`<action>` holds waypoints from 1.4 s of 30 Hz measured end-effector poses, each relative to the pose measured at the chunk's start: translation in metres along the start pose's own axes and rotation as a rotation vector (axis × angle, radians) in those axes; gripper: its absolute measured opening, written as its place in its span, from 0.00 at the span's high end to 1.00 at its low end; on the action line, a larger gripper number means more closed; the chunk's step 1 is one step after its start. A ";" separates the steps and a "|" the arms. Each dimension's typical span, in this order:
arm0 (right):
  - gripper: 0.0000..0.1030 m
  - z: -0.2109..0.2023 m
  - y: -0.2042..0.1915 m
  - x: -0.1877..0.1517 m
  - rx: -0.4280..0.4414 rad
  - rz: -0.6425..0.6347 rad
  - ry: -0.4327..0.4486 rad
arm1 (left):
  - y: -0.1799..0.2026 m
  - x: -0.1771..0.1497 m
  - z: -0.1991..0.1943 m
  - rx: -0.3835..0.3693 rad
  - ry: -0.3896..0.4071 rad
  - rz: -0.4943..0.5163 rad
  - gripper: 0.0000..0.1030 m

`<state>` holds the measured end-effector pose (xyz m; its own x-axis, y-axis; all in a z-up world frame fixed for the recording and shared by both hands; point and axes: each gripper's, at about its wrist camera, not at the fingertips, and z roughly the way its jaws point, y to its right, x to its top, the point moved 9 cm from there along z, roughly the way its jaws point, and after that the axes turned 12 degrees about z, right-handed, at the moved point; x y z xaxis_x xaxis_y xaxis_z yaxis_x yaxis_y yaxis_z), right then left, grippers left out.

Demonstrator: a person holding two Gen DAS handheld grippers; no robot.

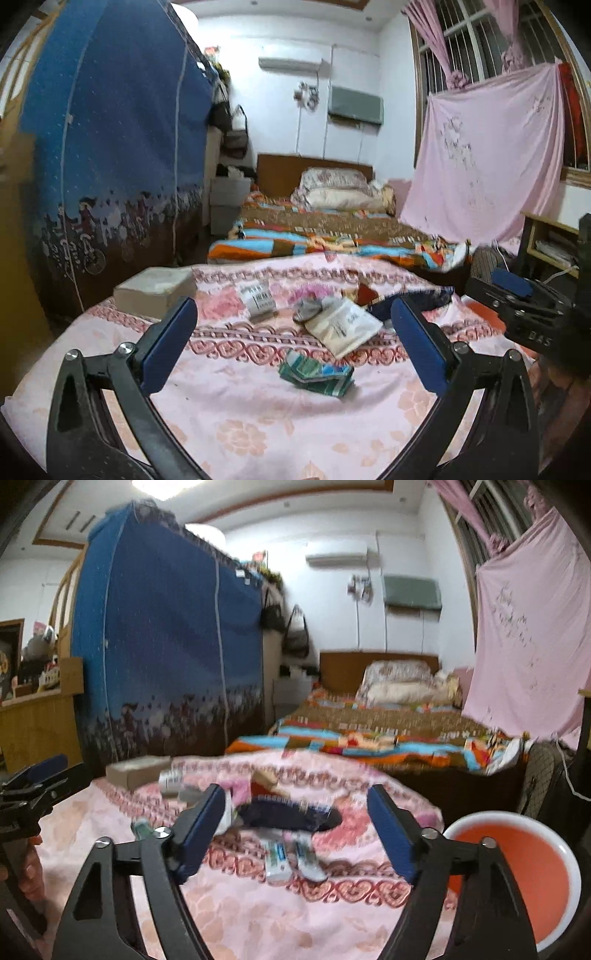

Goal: Collect trash
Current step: 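Move both open tools back over the bedspread items, then grasp the green wrapper with the left tool while the right tool grasps the white toothpaste sachet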

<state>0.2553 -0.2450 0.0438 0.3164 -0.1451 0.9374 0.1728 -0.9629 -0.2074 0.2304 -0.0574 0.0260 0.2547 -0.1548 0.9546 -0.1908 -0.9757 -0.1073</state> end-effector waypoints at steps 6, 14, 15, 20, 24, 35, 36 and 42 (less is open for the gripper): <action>0.50 0.018 0.000 -0.018 0.011 0.013 -0.130 | 0.015 -0.017 0.018 -0.079 -0.130 0.015 0.15; 0.57 0.041 0.003 -0.039 -0.008 0.015 -0.280 | 0.027 -0.044 0.040 -0.153 -0.305 0.005 0.33; 0.57 0.045 0.003 -0.043 -0.010 0.016 -0.306 | 0.027 -0.046 0.041 -0.159 -0.319 0.000 0.34; 0.62 0.063 0.003 -0.060 -0.021 0.015 -0.424 | 0.031 -0.055 0.051 -0.204 -0.396 -0.028 0.40; 0.68 0.074 0.002 -0.070 -0.014 0.025 -0.490 | 0.030 -0.061 0.057 -0.225 -0.441 -0.057 0.44; 0.80 0.075 0.002 -0.075 -0.029 0.022 -0.509 | 0.027 -0.063 0.056 -0.229 -0.447 -0.097 0.54; 0.80 0.074 0.002 -0.075 -0.027 0.022 -0.508 | 0.026 -0.062 0.056 -0.231 -0.441 -0.101 0.55; 0.80 0.066 -0.002 -0.074 0.003 0.024 -0.489 | 0.024 -0.060 0.053 -0.245 -0.410 -0.118 0.58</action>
<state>0.2929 -0.2176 -0.0432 0.7211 -0.0431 0.6915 0.1625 -0.9597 -0.2292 0.2604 -0.0799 -0.0485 0.6311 -0.1417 0.7627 -0.3432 -0.9327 0.1106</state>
